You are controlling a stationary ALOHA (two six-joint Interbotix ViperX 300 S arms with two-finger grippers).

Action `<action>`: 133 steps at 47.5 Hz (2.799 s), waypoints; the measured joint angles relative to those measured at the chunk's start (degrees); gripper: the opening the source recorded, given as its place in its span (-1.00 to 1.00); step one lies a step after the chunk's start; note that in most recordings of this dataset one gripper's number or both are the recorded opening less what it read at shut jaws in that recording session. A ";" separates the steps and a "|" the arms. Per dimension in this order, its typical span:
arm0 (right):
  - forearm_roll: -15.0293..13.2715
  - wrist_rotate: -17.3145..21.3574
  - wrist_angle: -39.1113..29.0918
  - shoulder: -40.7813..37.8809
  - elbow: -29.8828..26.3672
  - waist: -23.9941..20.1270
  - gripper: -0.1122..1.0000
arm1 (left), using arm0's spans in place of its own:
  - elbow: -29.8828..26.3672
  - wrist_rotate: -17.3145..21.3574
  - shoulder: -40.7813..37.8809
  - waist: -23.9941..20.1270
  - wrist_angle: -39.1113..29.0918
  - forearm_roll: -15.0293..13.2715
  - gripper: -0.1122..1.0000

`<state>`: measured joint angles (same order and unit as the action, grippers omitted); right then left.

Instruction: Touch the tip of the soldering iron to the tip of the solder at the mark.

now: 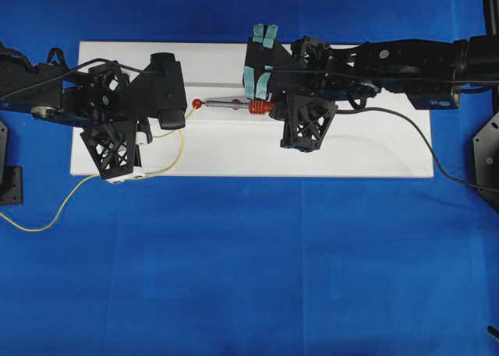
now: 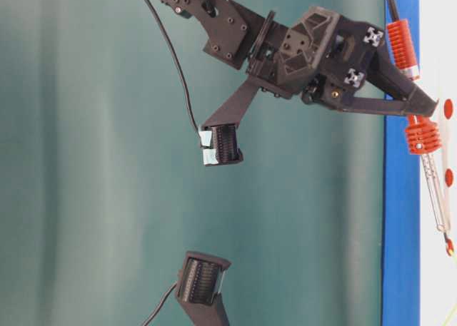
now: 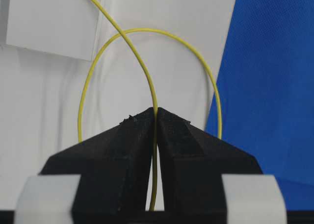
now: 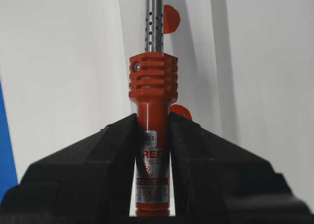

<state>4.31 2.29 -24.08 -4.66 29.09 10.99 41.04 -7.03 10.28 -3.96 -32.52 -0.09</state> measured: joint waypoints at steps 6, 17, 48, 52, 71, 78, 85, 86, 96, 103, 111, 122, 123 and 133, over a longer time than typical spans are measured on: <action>0.00 0.00 0.09 0.00 0.00 0.00 -0.68 | -0.09 0.09 -0.09 -0.09 -0.18 0.00 -0.77; 0.00 -0.09 0.09 0.00 0.09 0.09 -0.68 | -0.62 0.09 -0.26 -0.35 -0.35 -0.09 -0.77; -0.09 -0.09 0.09 0.00 0.00 0.00 -0.68 | -1.67 0.18 -1.05 -0.44 -1.14 -0.09 -0.77; 0.00 -0.09 0.09 0.00 0.00 0.00 -0.68 | -1.67 0.18 -1.05 -0.44 -1.14 0.00 -0.77; 0.00 -0.09 0.09 0.00 0.00 0.00 -0.68 | -1.58 0.18 -1.05 -0.35 -1.14 -0.09 -0.77; -0.09 -0.09 0.09 0.00 0.00 0.00 -0.68 | -1.67 0.18 -1.05 -0.44 -1.14 0.00 -0.77; 0.00 -0.09 0.18 0.00 0.00 0.00 -0.68 | -1.58 0.18 -1.05 -0.44 -1.14 -0.09 -0.77; 0.00 -0.09 0.09 0.00 0.00 0.00 -0.68 | -1.67 0.18 -1.05 -0.44 -1.05 -0.09 -0.77; -0.09 -0.09 0.09 0.00 0.00 0.00 -0.68 | -1.67 0.18 -1.05 -0.35 -1.14 0.00 -0.77; -0.09 -0.09 0.09 0.00 0.00 0.00 -0.68 | -1.67 0.18 -1.05 -0.44 -1.14 0.00 -0.77; -0.09 -0.09 0.09 0.00 0.00 0.00 -0.68 | -1.67 0.18 -1.05 -0.35 -1.14 0.00 -0.77; -0.09 0.00 0.09 0.00 0.00 0.00 -0.68 | -1.67 0.18 -1.05 -0.44 -1.14 -0.09 -0.77; -0.09 -0.09 0.09 0.00 0.00 0.00 -0.68 | -1.67 0.18 -1.05 -0.44 -1.14 0.00 -0.77; 0.00 -0.09 0.09 0.00 0.00 0.00 -0.68 | -1.67 0.44 -0.97 -0.44 -1.14 -0.09 -0.77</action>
<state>4.31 2.20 -23.99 -4.66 29.09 10.99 39.38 -6.59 9.32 -4.39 -33.66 -0.18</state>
